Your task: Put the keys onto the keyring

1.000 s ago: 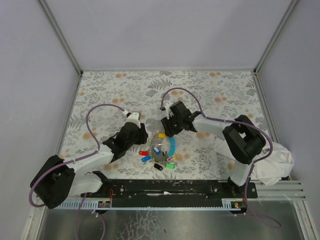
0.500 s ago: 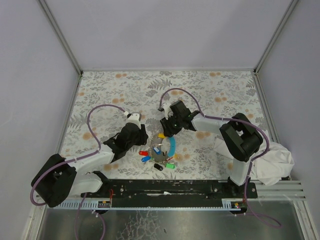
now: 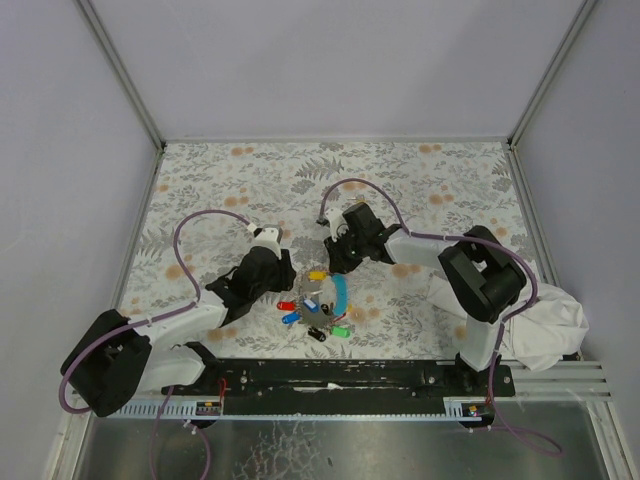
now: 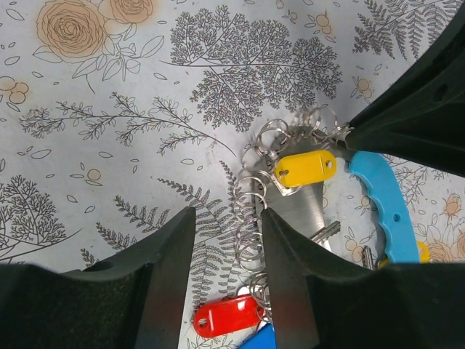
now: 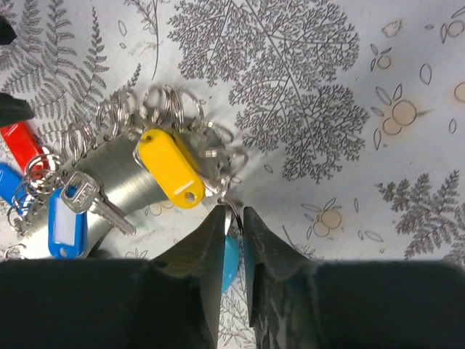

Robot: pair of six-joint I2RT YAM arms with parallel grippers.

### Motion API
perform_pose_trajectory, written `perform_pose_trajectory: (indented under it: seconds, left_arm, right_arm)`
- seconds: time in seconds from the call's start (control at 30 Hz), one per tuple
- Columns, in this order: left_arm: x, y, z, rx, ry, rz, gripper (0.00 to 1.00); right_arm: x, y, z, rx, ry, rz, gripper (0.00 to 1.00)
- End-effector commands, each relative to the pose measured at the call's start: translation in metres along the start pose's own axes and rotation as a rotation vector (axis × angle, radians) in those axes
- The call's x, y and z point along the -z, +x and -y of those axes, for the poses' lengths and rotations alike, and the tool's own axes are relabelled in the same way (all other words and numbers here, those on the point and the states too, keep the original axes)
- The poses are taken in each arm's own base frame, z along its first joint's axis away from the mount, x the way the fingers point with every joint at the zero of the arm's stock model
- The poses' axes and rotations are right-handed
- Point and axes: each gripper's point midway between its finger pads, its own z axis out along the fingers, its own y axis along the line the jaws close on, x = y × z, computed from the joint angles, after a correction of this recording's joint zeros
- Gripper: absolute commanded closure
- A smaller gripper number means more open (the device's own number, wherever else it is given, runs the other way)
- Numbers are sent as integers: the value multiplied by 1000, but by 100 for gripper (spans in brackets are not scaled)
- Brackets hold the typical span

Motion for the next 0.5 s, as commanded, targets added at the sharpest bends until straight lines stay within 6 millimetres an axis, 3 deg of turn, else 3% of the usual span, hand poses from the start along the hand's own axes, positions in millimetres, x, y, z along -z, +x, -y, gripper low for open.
perform_pose_trajectory:
  seconds: [0.0, 0.47]
  left_arm:
    - [1, -12, 4, 1, 28, 55, 59]
    - [8, -16, 21, -11, 144, 95, 59]
  right_arm:
    - [16, -17, -11, 40, -41, 73, 80]
    - [36, -31, -28, 25, -88, 131, 100]
